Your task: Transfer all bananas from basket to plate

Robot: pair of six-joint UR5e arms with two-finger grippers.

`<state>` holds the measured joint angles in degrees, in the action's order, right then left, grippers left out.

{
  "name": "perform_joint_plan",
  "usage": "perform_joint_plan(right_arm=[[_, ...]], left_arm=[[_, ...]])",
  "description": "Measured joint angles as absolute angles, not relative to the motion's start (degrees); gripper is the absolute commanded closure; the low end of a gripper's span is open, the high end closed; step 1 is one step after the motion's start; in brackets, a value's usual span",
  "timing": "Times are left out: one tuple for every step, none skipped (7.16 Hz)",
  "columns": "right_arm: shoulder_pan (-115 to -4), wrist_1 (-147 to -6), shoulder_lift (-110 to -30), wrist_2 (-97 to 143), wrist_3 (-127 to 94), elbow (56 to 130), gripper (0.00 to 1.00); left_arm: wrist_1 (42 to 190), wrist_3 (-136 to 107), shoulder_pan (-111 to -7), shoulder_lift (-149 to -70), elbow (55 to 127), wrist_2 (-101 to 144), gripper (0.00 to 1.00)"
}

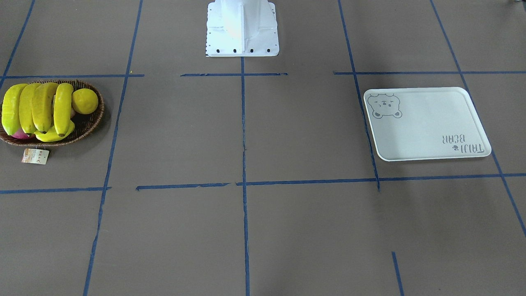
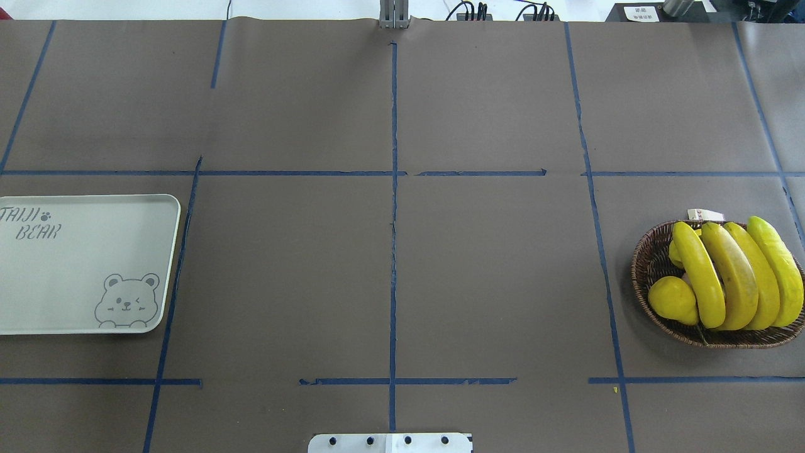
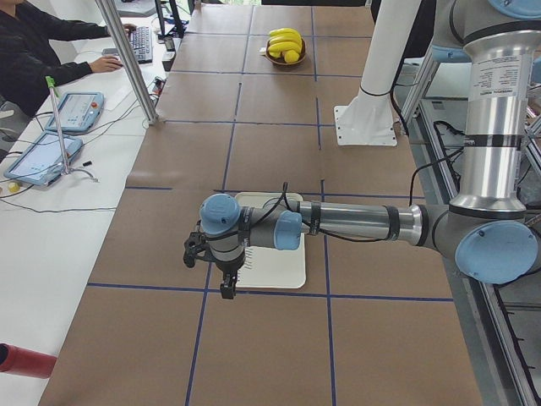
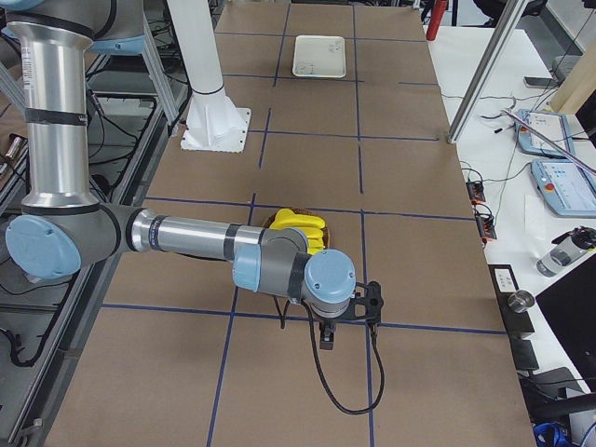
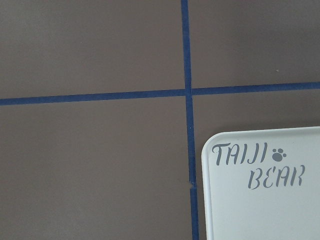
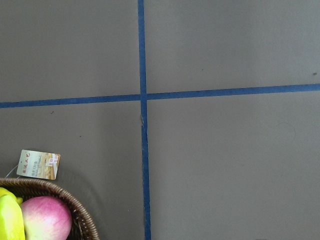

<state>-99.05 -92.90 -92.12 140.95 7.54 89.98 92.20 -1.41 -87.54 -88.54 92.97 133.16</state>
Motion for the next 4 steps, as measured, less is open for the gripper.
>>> perform_joint_plan(right_arm=[[-99.1, -92.9, -92.1, 141.0, 7.5, 90.1, 0.0], [-99.0, -92.9, -92.1, 141.0, 7.5, 90.3, 0.0], [-99.0, -92.9, -91.6, 141.0, 7.5, 90.9, 0.0], [-99.0, -92.9, -91.1, 141.0, 7.5, 91.2, 0.0]], left_arm=[[92.2, -1.4, -87.5, -88.5, 93.0, 133.2, 0.0], [92.2, -1.4, -87.5, -88.5, 92.9, 133.2, 0.0], [92.2, -1.4, -87.5, -88.6, 92.9, 133.2, 0.0], [92.2, -1.5, -87.5, -88.6, 92.9, 133.2, 0.0]])
